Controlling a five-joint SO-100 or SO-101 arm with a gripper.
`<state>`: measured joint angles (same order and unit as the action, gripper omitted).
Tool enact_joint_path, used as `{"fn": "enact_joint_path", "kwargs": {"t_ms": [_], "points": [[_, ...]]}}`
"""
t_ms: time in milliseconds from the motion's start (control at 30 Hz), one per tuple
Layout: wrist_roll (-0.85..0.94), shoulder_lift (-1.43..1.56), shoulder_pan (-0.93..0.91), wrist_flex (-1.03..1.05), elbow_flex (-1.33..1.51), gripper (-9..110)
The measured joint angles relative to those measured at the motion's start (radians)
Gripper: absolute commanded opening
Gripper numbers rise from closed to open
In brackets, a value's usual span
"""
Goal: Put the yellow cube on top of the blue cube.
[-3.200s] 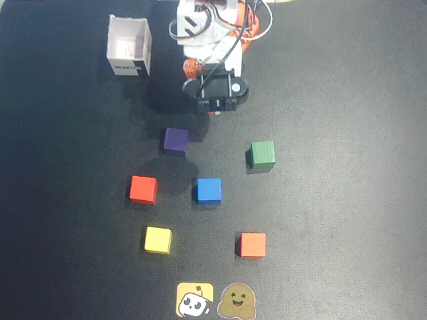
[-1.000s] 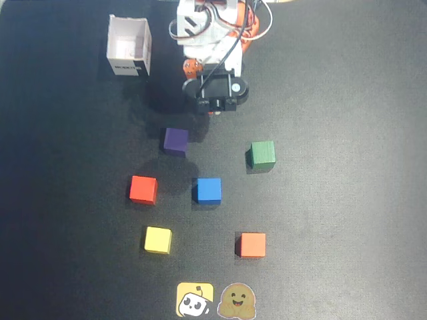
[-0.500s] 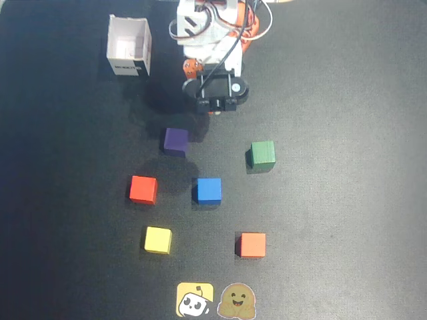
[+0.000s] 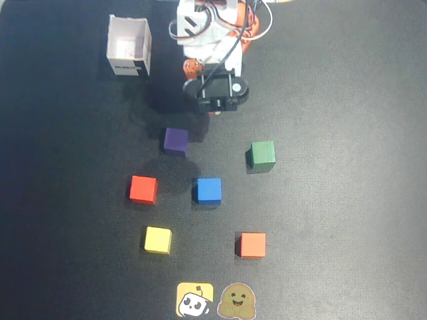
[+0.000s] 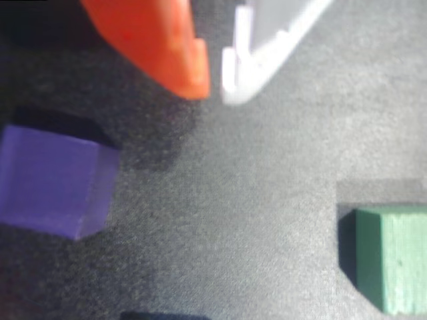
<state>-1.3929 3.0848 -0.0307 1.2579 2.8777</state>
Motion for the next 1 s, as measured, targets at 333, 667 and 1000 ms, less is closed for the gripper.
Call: {"fn": "enact_joint_path", "kwargs": {"t_ms": [333, 667, 1000], "points": [[-0.029, 0.0, 0.002, -0.031, 0.0, 0], [-0.089, -0.259, -0.003, -0.101, -0.163, 4], [-0.123, -0.888, -0.067, -0.078, -0.655, 16]]}}
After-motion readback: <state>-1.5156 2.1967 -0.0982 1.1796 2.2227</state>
